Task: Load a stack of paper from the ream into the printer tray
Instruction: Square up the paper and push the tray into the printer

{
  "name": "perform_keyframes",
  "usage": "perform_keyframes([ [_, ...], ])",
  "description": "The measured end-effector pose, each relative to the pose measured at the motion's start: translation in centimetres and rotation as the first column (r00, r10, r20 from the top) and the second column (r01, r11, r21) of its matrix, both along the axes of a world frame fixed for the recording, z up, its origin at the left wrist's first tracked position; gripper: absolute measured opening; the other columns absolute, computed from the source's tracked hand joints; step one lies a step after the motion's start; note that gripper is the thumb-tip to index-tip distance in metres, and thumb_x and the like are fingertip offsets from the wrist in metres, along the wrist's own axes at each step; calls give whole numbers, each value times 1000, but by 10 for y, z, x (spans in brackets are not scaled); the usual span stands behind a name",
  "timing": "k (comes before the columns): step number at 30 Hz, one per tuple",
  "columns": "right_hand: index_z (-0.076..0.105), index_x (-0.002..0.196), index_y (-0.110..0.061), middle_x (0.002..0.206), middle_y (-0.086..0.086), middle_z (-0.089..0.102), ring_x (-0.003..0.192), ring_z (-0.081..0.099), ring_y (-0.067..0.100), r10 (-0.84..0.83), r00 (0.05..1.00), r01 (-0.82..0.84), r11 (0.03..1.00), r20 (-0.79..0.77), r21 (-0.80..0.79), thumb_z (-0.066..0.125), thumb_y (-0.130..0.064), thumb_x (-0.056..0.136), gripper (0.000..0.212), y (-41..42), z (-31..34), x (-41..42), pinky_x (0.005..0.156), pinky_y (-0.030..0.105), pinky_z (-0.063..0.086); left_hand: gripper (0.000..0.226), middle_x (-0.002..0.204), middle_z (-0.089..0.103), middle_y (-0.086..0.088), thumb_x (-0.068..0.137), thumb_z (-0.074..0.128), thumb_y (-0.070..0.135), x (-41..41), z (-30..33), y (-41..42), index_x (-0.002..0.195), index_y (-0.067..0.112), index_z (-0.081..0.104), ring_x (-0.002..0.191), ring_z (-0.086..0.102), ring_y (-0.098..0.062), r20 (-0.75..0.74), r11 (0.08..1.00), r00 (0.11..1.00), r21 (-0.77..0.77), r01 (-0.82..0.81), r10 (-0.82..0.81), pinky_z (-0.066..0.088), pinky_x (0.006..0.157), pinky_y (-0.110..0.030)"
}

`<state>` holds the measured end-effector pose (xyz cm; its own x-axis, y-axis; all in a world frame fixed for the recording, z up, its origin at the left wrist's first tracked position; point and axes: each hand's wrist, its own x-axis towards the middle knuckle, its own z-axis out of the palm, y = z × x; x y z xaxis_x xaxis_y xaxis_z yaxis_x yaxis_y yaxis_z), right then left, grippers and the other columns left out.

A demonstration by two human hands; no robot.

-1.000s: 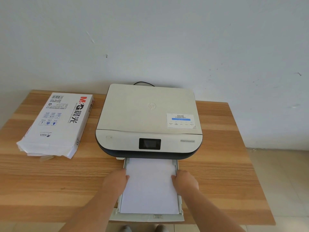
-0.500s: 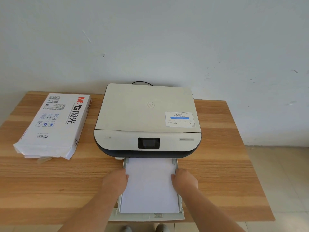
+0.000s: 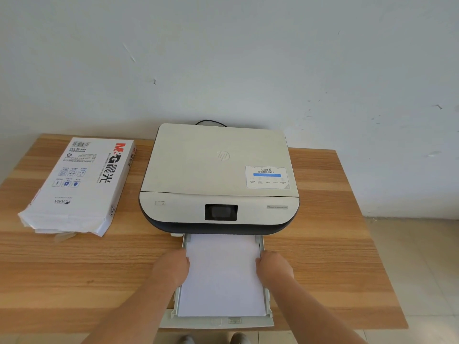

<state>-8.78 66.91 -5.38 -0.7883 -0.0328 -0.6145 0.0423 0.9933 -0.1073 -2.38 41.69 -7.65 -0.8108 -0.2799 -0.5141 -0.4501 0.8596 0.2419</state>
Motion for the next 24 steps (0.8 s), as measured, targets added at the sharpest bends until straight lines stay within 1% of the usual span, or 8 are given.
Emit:
perform_keyframes([
  [7, 51, 128, -13, 124, 9, 61, 109, 61, 24, 0, 1000, 0, 1000, -4, 22, 30, -29, 103, 37, -2, -2, 0, 82, 31, 50, 30, 114, 64, -1, 100, 38, 30, -2, -1, 3, 121, 18, 56, 99, 60, -14, 11, 999, 1000, -43, -4, 4, 50, 86, -25],
  [12, 51, 129, -12, 124, 9, 61, 108, 61, 23, 28, 1000, -28, 998, -7, 51, 33, -24, 103, 34, -2, -3, 0, 83, 30, 51, 31, 113, 64, -2, 100, 37, 31, -1, 0, 4, 120, 18, 56, 98, 60, -15, 14, 999, 1000, -48, 2, -2, 50, 85, -26],
  [16, 51, 128, -12, 123, 9, 61, 108, 62, 24, 42, 999, -41, 998, -10, 54, 34, -24, 102, 33, -1, -2, 1, 81, 30, 51, 32, 115, 64, -2, 100, 37, 31, 0, 2, 4, 122, 18, 55, 100, 60, -15, 2, 999, 1000, -51, 10, -10, 49, 86, -26],
  [18, 53, 126, -12, 121, 8, 61, 106, 62, 24, 66, 998, -66, 997, 0, 48, 34, -23, 102, 33, 0, -1, 0, 80, 31, 52, 31, 113, 65, -1, 100, 37, 32, 2, 3, 4, 120, 18, 56, 98, 60, -14, -15, 999, 1000, -42, 19, -20, 49, 84, -26],
  [20, 55, 122, -12, 115, 8, 63, 100, 63, 24, 58, 998, -58, 998, 9, 39, 34, -27, 101, 33, 1, 1, -1, 75, 31, 52, 31, 107, 64, -1, 100, 36, 34, 4, 5, 3, 117, 18, 57, 92, 59, -14, -21, 999, 999, -25, 41, -42, 50, 82, -27],
  [24, 57, 117, -16, 108, 5, 64, 93, 63, 21, 69, 998, -69, 998, -3, 2, 36, -34, 100, 32, 7, 10, 3, 70, 29, 49, 36, 101, 64, 0, 99, 33, 43, 6, 13, 0, 110, 19, 57, 88, 59, -14, -19, 996, 996, -26, 86, -87, 52, 79, -30],
])
